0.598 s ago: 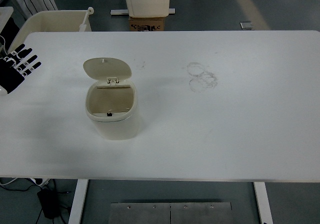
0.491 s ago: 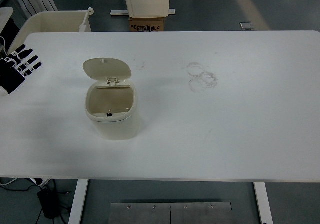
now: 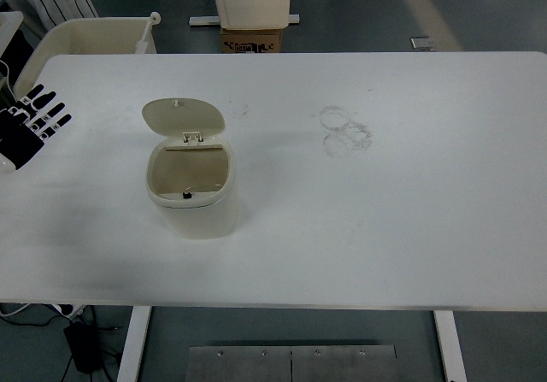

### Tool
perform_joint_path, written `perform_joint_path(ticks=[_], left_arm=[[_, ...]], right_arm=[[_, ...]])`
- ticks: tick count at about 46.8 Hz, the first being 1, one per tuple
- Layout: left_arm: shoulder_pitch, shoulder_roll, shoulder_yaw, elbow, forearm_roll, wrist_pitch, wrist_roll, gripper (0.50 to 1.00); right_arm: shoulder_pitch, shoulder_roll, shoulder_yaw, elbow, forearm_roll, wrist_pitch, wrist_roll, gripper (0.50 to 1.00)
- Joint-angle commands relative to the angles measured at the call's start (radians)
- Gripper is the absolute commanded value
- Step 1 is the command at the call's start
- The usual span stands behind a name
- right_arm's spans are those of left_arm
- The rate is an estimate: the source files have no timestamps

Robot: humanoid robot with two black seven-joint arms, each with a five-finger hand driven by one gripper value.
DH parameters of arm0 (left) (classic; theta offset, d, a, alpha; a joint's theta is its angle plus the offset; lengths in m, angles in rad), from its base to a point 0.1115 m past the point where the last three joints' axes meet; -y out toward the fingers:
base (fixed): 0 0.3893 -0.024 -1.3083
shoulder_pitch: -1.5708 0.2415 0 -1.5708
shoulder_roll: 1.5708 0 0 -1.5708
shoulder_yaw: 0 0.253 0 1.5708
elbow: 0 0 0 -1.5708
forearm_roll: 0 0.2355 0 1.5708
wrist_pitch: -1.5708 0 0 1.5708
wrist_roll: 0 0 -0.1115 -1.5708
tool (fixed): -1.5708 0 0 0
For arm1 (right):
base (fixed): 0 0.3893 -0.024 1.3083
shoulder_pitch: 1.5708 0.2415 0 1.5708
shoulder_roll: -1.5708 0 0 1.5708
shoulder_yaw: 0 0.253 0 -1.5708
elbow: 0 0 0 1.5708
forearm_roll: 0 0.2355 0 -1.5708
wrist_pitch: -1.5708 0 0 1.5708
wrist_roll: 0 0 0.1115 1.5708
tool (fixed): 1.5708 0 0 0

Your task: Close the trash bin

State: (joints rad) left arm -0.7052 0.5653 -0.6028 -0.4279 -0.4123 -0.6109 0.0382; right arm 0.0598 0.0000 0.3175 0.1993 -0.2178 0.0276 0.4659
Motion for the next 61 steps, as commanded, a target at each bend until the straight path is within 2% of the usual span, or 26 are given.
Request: perform_joint_path(ticks=[1,10,33,38,61], left_arm=[[0.007,0.001,0.005,-0.002,0.003,0.0,0.0,1.0],[0.006,0.005,0.006,-0.002,0.015,0.023,0.002,1.0],[-0.04,0.021,0.009,-0.012,0.02,0.025,0.019,1.0],[-0.054,0.047,0.011,-0.015,0.039,0.026,0.031,1.0],[-0.042,0.1,0.018,-0.133,0.047,0.069,0.04,1.0]], right_arm=[[0.0,0.0,0.0,0.0,0.0,0.0,0.0,0.991],[0.0,0.0,0.0,0.0,0.0,0.0,-0.001,0.991],[0.0,0.0,0.0,0.0,-0.002,0.0,-0.001,0.991],[0.0,0.0,0.0,0.0,0.0,0.0,-0.001,0.991],[0.002,0.0,0.0,0.0,0.0,0.0,0.0,0.991]])
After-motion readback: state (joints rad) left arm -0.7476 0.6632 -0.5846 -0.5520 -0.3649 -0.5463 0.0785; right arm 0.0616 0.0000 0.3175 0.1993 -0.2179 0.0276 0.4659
